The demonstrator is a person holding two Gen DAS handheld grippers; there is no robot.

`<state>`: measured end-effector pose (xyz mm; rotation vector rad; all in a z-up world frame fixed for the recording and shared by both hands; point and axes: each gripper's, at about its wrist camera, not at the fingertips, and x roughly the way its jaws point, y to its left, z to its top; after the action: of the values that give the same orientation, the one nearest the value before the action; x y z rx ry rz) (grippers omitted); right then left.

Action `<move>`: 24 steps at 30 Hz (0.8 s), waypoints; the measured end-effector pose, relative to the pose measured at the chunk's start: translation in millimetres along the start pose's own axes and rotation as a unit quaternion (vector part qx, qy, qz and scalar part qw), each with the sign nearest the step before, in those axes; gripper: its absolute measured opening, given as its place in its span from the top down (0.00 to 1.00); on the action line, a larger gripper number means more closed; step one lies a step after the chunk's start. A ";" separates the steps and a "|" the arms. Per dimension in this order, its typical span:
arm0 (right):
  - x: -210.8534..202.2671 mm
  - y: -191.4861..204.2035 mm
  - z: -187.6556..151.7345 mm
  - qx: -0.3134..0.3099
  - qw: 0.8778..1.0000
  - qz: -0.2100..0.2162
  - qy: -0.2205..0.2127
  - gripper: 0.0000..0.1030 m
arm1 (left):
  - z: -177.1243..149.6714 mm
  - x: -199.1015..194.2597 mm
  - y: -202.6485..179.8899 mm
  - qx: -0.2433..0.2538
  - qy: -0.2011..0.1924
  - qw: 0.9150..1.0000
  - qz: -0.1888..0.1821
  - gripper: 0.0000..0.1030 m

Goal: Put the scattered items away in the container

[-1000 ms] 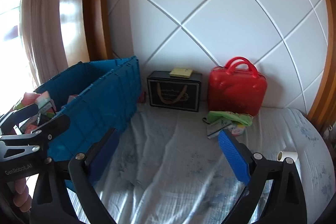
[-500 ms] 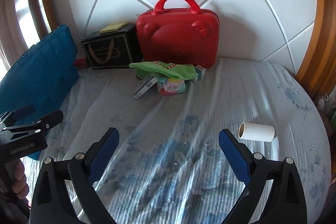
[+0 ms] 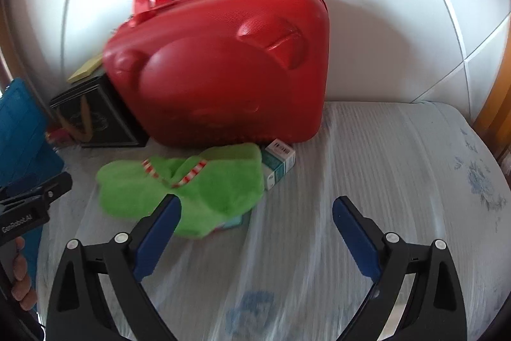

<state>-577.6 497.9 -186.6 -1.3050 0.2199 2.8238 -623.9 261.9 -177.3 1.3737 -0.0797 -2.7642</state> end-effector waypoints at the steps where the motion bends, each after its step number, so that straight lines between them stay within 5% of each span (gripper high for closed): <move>1: 16.4 -2.8 6.2 0.005 1.000 -0.005 0.002 0.06 | 5.0 13.7 -3.0 0.000 0.005 1.000 0.001 0.06; 5: 78.2 -9.3 24.3 0.019 1.000 -0.013 0.009 0.06 | 16.7 64.0 -14.1 -0.002 0.030 1.000 -0.005 0.30; 8: 108.4 -13.4 22.4 0.027 1.000 -0.011 0.003 0.06 | 12.2 91.5 -23.3 0.003 0.051 0.999 -0.019 0.33; 12: 145.9 -16.1 14.6 0.033 0.999 0.013 0.016 0.11 | -6.7 98.6 -32.6 0.022 0.067 0.996 -0.051 0.54; 16: 136.7 -10.0 -3.6 0.024 0.997 0.072 0.032 0.13 | -32.9 85.7 -32.1 0.046 0.082 0.993 -0.069 0.55; 20: 115.7 17.9 -30.9 -0.025 0.985 0.146 0.092 0.13 | -86.5 64.7 -35.3 0.113 0.109 0.987 -0.038 0.54; 24: 83.1 42.1 -80.8 -0.046 0.976 0.168 0.133 0.13 | -127.5 32.6 -26.1 0.135 0.108 0.984 -0.029 0.52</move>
<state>-573.8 441.9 -296.4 -1.8266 0.3514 2.9435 -542.5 282.7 -281.9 1.7586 -0.4250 -2.7067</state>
